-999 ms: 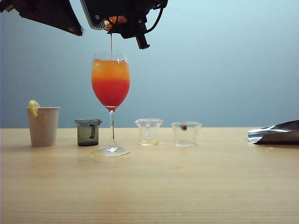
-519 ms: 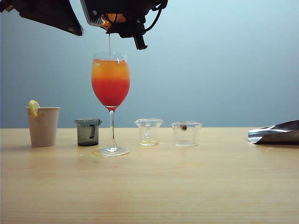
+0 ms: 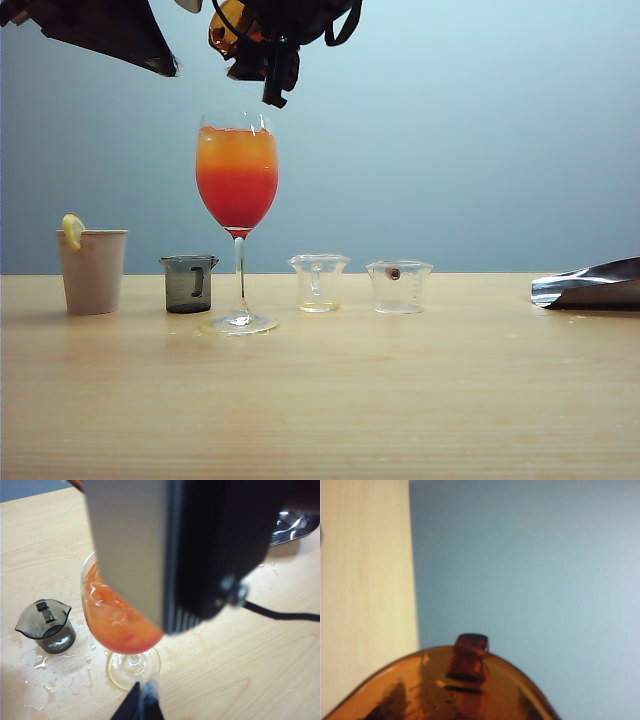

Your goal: Pick up the fourth measuring cup from the left, pour the grenadine inside into the goblet, and finally put the measuring cup back in its original place.

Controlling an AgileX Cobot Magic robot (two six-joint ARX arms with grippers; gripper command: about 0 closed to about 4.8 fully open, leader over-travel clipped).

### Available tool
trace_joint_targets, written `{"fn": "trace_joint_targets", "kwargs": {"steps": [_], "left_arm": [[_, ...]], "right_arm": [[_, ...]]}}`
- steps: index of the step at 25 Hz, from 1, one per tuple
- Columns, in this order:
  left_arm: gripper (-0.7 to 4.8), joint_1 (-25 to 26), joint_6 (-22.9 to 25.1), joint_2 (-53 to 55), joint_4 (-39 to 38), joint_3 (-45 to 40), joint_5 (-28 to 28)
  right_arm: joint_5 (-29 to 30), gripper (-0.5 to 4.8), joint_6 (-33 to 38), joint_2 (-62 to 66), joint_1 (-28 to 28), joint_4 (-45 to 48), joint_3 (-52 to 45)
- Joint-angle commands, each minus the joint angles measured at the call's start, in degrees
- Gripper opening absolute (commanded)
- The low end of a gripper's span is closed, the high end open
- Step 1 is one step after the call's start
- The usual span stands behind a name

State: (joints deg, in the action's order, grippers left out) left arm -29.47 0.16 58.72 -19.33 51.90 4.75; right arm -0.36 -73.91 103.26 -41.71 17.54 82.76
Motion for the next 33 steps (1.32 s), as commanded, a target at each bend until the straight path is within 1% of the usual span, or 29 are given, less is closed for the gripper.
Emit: {"fn": "trace_joint_targets", "kwargs": {"steps": [1,2,9,11,12,13,14,16,18,21,23,25,27,29,31,33], "left_arm": [[-0.05,0.07,-0.15,-0.11,0.55,0.22,0.0],[-0.05,0.07,-0.15,-0.11,0.55,0.22,0.0],[-0.05,0.07,-0.15,-0.11,0.52,0.22,0.0],[-0.05,0.07,-0.15,-0.11,0.52,0.22,0.0],[-0.05,0.07,-0.15,-0.11,0.55,0.22,0.0],[-0.05,0.07,-0.15,-0.11,0.55,0.22,0.0],[-0.05,0.07,-0.15,-0.11,0.52,0.22,0.0],[-0.05,0.07,-0.15,-0.11,0.55,0.22,0.0],[-0.05,0.07,-0.15,-0.11,0.55,0.22,0.0],[-0.05,0.07,-0.15,-0.11,0.55,0.22,0.0],[-0.05,0.07,-0.15,-0.11,0.55,0.22,0.0],[-0.05,0.07,-0.15,-0.11,0.52,0.22,0.02],[-0.05,0.07,-0.15,-0.11,0.55,0.22,0.0],[-0.05,0.07,-0.15,-0.11,0.55,0.22,0.0],[-0.05,0.07,-0.15,-0.11,0.55,0.22,0.0],[-0.05,0.07,-0.15,-0.11,0.52,0.22,0.0]], "right_arm": [[-0.52,0.98,9.77,-0.5,0.44,-2.12,0.24],[-1.29,0.98,13.92,-0.5,0.9,-2.78,0.24],[-0.81,0.98,37.92,-1.86,4.26,-2.67,0.24],[-0.9,0.98,43.52,-2.69,5.57,-2.71,0.24],[-1.01,0.98,48.74,-3.43,6.93,-2.84,0.24],[-1.01,0.98,52.09,-4.22,8.13,-3.67,0.22],[-1.01,0.98,53.66,-4.55,8.68,-4.15,0.22],[-1.25,0.89,59.14,-6.56,11.13,-7.13,-0.7],[-1.95,0.89,62.23,-8.57,12.81,-5.62,-4.68],[-4.09,0.89,64.32,-11.02,14.05,-0.46,-11.15],[-6.14,0.89,65.33,-12.17,14.62,3.1,-15.37],[-9.27,0.89,69.05,-12.9,16.31,6.03,-21.27],[-9.01,0.89,72.11,-12.83,17.77,7.37,-24.04],[-9.53,0.89,73.31,-12.5,18.95,9.51,-26.32],[-11.72,0.89,74.1,-12.39,20.02,11.91,-28.89],[-12.39,0.89,75.49,-11.58,21.49,15.37,-31.58]]}}
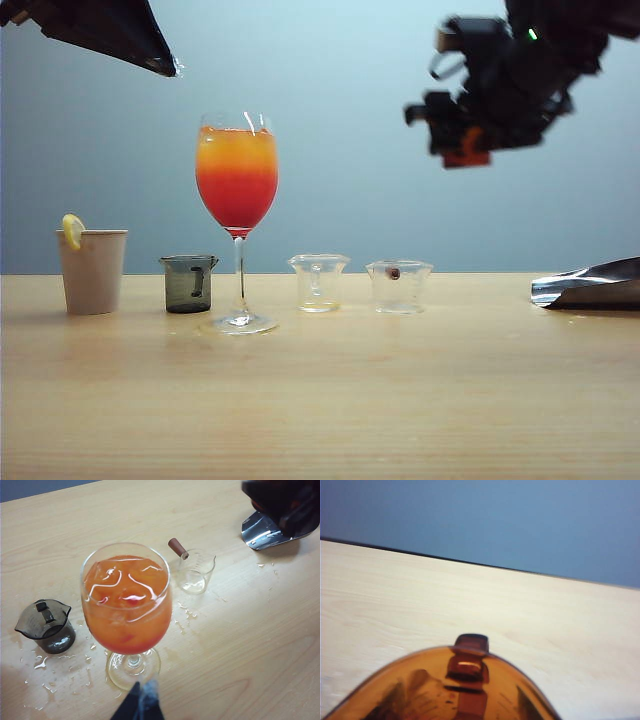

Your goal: Pick up the fourth measuring cup from the left, pour the grenadine inside into the goblet, and finally put the measuring cup back in its original place.

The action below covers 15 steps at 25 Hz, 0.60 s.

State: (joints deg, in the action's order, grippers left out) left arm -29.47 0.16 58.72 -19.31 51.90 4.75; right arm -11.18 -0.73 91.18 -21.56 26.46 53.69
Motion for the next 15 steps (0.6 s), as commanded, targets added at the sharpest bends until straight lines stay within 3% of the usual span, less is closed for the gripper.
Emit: {"fn": "trace_joint_targets", "kwargs": {"steps": [1,9,15], "left_arm": [[-0.05,0.07,-0.15,-0.11,0.52,0.22,0.0],[-0.05,0.07,-0.17,-0.11,0.52,0.22,0.0],[-0.05,0.07,-0.15,-0.11,0.52,0.22,0.0]], "right_arm": [[-1.53,0.89,2.91,1.16,1.81,7.87,-3.41],[-0.28,0.89,3.74,18.64,4.46,26.23,-4.96],[-0.33,0.89,3.74,23.5,4.48,29.51,-3.17]]}}
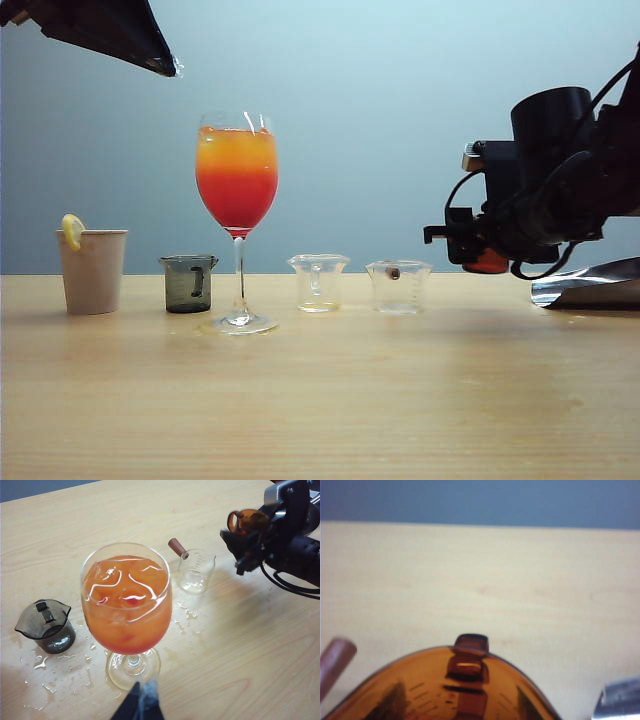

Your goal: Pick up the fourth measuring cup from the left, pour the grenadine inside into the goblet, and finally put the measuring cup back in its original place.

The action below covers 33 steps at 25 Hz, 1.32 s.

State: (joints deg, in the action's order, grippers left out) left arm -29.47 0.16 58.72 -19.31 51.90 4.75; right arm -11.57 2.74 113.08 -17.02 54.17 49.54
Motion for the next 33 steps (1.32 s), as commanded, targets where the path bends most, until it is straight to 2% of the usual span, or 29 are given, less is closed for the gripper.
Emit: {"fn": "trace_joint_targets", "kwargs": {"steps": [1,17,28,29,31,33], "left_arm": [[-0.05,0.07,-0.15,-0.11,0.52,0.22,0.0],[-0.05,0.07,-0.15,-0.11,0.52,0.22,0.0],[-0.05,0.07,-0.15,-0.11,0.76,0.22,-0.02],[-0.05,0.07,-0.15,-0.11,1.18,0.22,-0.02],[-0.05,0.07,-0.17,-0.11,1.84,0.22,0.02],[-0.05,0.07,-0.17,-0.13,1.73,0.22,0.0]], "right_arm": [[0.09,0.89,0.26,2.45,-0.07,1.81,1.25],[-0.11,0.89,0.07,7.67,0.24,2.08,3.26],[-0.11,0.91,0.07,7.67,0.24,-3.41,3.21],[-0.11,1.0,0.07,7.67,0.24,-3.34,3.21],[-0.09,1.51,0.07,7.67,0.24,-3.32,3.21],[-0.09,2.44,0.07,7.67,0.24,-3.34,3.21]]}}
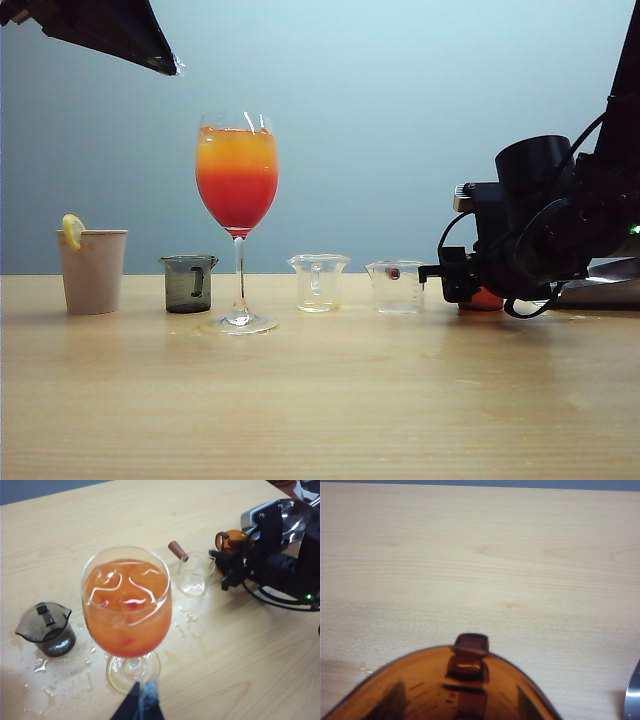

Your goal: Pick up the fourth measuring cup from the left, pour the grenadine inside into the goblet, and finally put the measuring cup back in its original place.

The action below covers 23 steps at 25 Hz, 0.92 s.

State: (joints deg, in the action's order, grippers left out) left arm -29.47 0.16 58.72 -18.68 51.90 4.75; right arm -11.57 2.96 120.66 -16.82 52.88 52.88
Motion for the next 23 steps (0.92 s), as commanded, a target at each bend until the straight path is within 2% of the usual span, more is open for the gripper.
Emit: {"fn": "trace_joint_targets", "kwargs": {"steps": [1,2,3,9,23], "left_arm": [[-0.05,0.07,-0.2,-0.13,0.74,0.22,0.02],[-0.05,0.07,-0.17,-0.13,0.63,0.22,0.0],[-0.05,0.07,-0.17,-0.13,0.68,0.22,0.0],[-0.05,0.07,-0.17,-0.13,0.7,0.22,0.02],[-0.06,0.07,-0.15,-3.26,-0.5,0.24,2.08]], "right_arm": [[-0.04,3.21,-0.15,0.09,0.04,-2.05,-0.13],[-0.04,3.69,-0.15,0.09,0.04,-2.05,-0.13],[0.13,3.83,-0.15,0.09,0.04,-2.05,-0.13],[0.13,3.83,-0.15,-0.31,0.02,-2.49,-0.24],[0.09,3.83,-0.15,-6.93,0.02,-10.73,-0.92]]}}
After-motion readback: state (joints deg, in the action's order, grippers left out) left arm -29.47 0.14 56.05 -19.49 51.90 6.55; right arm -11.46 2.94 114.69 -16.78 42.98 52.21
